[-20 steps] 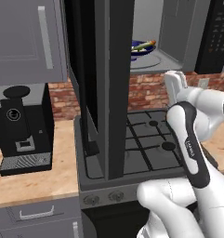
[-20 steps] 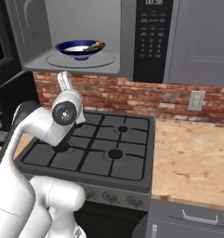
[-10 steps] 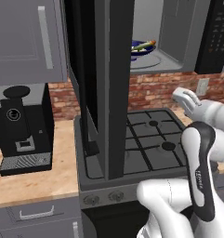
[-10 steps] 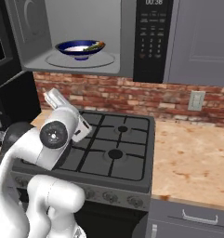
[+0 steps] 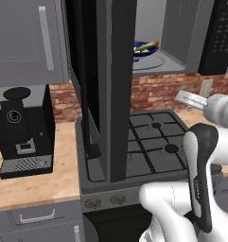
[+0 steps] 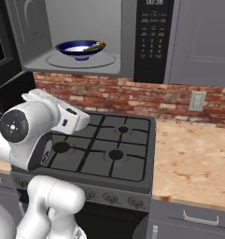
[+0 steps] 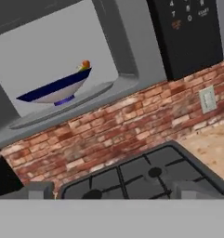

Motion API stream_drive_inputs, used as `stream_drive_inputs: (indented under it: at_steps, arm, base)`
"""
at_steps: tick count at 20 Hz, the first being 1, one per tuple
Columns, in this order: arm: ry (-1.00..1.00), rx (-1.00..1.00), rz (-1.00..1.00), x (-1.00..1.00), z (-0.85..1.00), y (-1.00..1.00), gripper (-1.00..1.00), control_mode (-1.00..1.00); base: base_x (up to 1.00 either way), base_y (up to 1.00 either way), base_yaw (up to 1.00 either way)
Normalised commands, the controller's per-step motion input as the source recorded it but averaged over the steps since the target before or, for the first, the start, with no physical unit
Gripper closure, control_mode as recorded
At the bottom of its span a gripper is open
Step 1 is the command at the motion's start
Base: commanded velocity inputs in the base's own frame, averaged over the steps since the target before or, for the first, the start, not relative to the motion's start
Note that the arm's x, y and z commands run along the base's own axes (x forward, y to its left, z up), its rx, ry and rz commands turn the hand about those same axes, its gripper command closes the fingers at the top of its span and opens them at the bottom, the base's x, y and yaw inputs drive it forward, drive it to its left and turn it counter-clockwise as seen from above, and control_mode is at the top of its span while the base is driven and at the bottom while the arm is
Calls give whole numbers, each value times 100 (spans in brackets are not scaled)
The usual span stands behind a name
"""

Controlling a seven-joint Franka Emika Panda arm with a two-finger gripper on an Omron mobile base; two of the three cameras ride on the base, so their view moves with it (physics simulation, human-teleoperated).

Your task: Remove the apple from the bowl and place it on the small plate. Then place the bowl with only the fish in the microwave, close the door, and press the start button to microwave the fish.

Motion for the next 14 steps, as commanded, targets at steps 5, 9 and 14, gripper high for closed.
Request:
stream_drive_inputs:
  at_steps: [5,9,14]
  arm:
    - [-1,-42,-9,5,-25,-3,-100,-100]
    - [-2,-40,-7,9,0,-20,-100,-100]
    - [-4,-42,-19,-6,0,-2,-100,-100]
  base:
    - [0,0,0]
    - [0,0,0]
    - [0,0,0]
